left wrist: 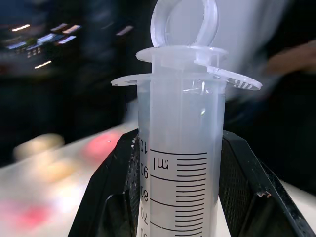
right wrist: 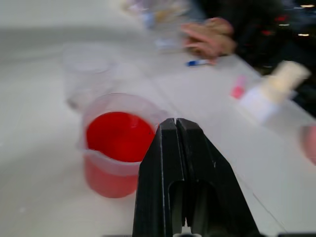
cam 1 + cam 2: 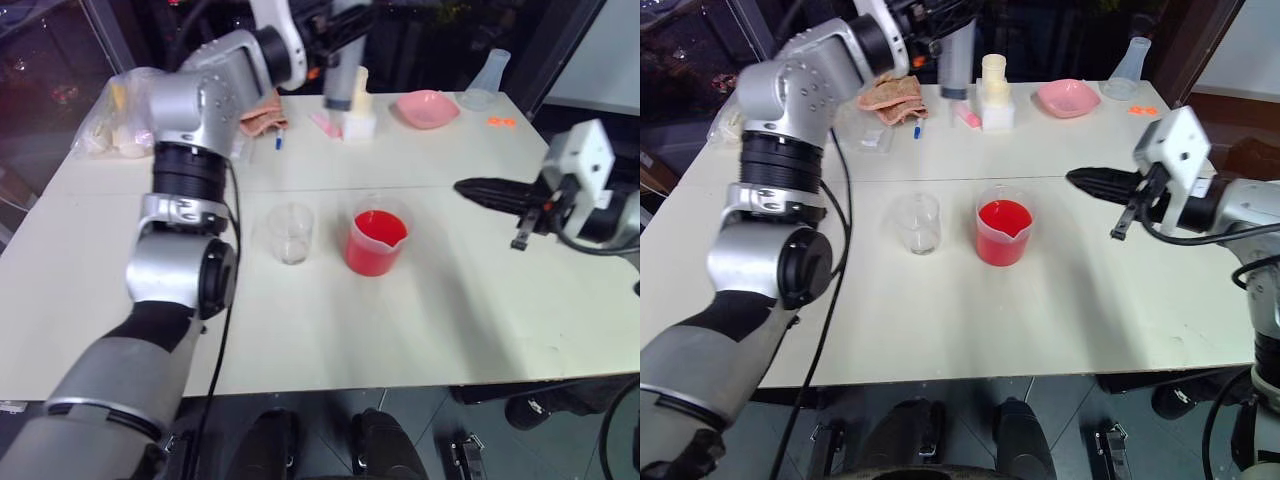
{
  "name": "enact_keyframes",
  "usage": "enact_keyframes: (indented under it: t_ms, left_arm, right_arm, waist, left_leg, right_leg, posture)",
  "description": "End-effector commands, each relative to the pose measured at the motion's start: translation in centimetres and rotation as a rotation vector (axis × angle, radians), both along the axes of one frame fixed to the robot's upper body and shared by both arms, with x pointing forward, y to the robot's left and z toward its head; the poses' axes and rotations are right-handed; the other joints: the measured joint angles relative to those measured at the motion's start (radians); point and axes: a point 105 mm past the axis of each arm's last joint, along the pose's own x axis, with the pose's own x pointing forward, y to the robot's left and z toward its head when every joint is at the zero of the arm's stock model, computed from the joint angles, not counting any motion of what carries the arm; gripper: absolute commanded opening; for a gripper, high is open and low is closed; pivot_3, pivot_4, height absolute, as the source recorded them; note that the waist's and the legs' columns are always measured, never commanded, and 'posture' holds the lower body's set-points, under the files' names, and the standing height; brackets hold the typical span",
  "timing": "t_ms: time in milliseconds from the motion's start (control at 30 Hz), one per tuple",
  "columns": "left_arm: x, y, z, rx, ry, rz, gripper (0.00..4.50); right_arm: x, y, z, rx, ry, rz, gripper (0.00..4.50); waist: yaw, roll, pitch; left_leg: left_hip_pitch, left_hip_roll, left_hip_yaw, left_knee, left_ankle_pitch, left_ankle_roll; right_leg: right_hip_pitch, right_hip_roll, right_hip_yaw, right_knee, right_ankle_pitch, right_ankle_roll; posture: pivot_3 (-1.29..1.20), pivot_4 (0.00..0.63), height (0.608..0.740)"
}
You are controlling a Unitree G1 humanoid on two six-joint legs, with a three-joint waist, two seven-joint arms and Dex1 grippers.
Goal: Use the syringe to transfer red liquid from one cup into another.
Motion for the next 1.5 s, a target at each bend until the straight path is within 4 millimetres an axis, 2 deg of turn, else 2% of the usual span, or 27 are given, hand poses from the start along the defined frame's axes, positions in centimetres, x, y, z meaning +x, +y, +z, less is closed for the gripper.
enact_keyframes:
  t_ms: [33, 133, 267, 400, 500, 600, 700, 833, 1000, 1200, 1500]
  left_arm:
    - [-1.5, -0.6, 0.7, -0.03, -0.152, -0.071, 1.55]
    - [-1.5, -1.7, -1.5, -0.06, -0.138, -0.105, 1.55]
    - [-1.9, -3.1, -5.3, -0.019, -0.169, -0.124, 1.55]
    - [-2.4, -3.8, -7.4, -0.011, -0.163, -0.16, 1.55]
    - [-2.9, -4.2, -7.9, -0.008, -0.182, -0.178, 1.55]
    - [-3.4, -4.3, -8.1, -0.011, -0.187, -0.194, 1.55]
    - [-4.1, -4.3, -8.8, -0.004, -0.195, -0.203, 1.55]
    - [-4.6, -4.1, -10.2, 0.028, -0.205, -0.194, 1.55]
    - [-4.4, -4.0, -11.3, 0.053, -0.208, -0.169, 1.55]
    - [-4.2, -4.1, -11.8, 0.058, -0.208, -0.152, 1.55]
    - [-4.6, -4.4, -12.0, 0.06, -0.213, -0.167, 1.55]
  right_arm:
    - [-1.0, -0.8, 1.9, 0.072, -0.062, -0.064, 0.0]
    - [-1.2, -1.7, 2.1, 0.112, -0.067, -0.155, 0.0]
    - [-1.7, -1.7, 4.0, 0.255, -0.089, -0.183, 0.0]
    - [-2.1, -0.7, 5.4, 0.326, -0.08, -0.148, 0.0]
    - [-2.1, 0.0, 6.2, 0.346, -0.069, -0.119, 0.0]
    - [-2.2, 0.7, 6.8, 0.343, -0.065, -0.096, 1.38]
    - [-1.5, 1.4, 8.2, 0.376, -0.053, -0.094, 2.84]
    - [-1.1, 2.5, 9.0, 0.422, 0.001, -0.054, 2.84]
    - [-1.2, 4.2, 8.4, 0.419, 0.088, 0.0, 2.84]
    - [-0.5, 5.4, 6.9, 0.411, 0.175, -0.002, 2.84]
    - [0.2, 6.5, 6.4, 0.441, 0.219, 0.024, 2.84]
  waist:
    - [-0.001, 0.0, 0.0]
    - [0.0, 0.001, 0.0]
    - [0.0, 0.001, 0.0]
    - [0.0, 0.001, 0.0]
    - [0.001, 0.001, 0.0]
    - [0.001, 0.001, 0.0]
    - [-0.002, 0.001, -0.001]
    - [0.0, 0.001, -0.001]
    - [0.002, 0.001, -0.001]
    - [0.001, 0.001, -0.001]
    - [0.0, 0.001, -0.001]
  left_leg:
    - [0.001, 0.0, 0.0, 0.0, 0.0, 0.0]
    - [0.002, 0.0, 0.0, 0.0, 0.0, 0.0]
    - [0.002, 0.0, 0.0, 0.0, -0.001, 0.002]
    - [0.002, 0.0, 0.0, 0.0, -0.001, 0.002]
    - [0.002, 0.0, 0.0, 0.0, -0.003, 0.005]
    - [0.002, 0.0, 0.0, 0.0, -0.003, 0.006]
    - [0.002, 0.0, 0.001, 0.0, -0.004, 0.007]
    - [0.002, 0.0, 0.0, 0.0, -0.004, 0.007]
    - [0.001, 0.0, 0.0, 0.0, -0.004, 0.008]
    - [0.0, 0.0, 0.0, 0.0, -0.004, 0.008]
    - [0.0, 0.0, 0.0, 0.0, -0.004, 0.009]
  right_leg:
    - [0.0, 0.0, 0.0, 0.0, 0.0, 0.0]
    - [0.001, 0.0, 0.001, 0.0, 0.0, 0.0]
    - [0.002, 0.0, 0.001, 0.0, 0.0, 0.0]
    - [0.001, 0.0, 0.001, 0.0, 0.0, 0.0]
    - [0.001, 0.0, 0.001, 0.0, 0.0, 0.0]
    - [0.001, 0.0, 0.001, 0.0, 0.0, 0.0]
    - [0.001, 0.0, 0.002, 0.0, 0.0, 0.0]
    - [0.001, 0.0, 0.001, 0.0, 0.0, 0.0]
    - [0.001, -0.001, 0.001, -0.001, 0.0, 0.0]
    - [0.001, -0.001, 0.001, -0.002, 0.0, 0.0]
    - [0.001, 0.0, 0.001, -0.001, 0.0, 0.0]
  posture:
    - [0.0, 0.15, 0.74]
    - [0.0, 0.15, 0.74]
    - [0.0, 0.15, 0.74]
    - [0.0, 0.15, 0.74]
    - [0.0, 0.15, 0.74]
    - [0.0, 0.15, 0.74]
    - [0.0, 0.15, 0.74]
    - [0.0, 0.15, 0.74]
    - [0.0, 0.15, 0.74]
    - [0.0, 0.15, 0.74]
    - [0.0, 0.15, 0.74]
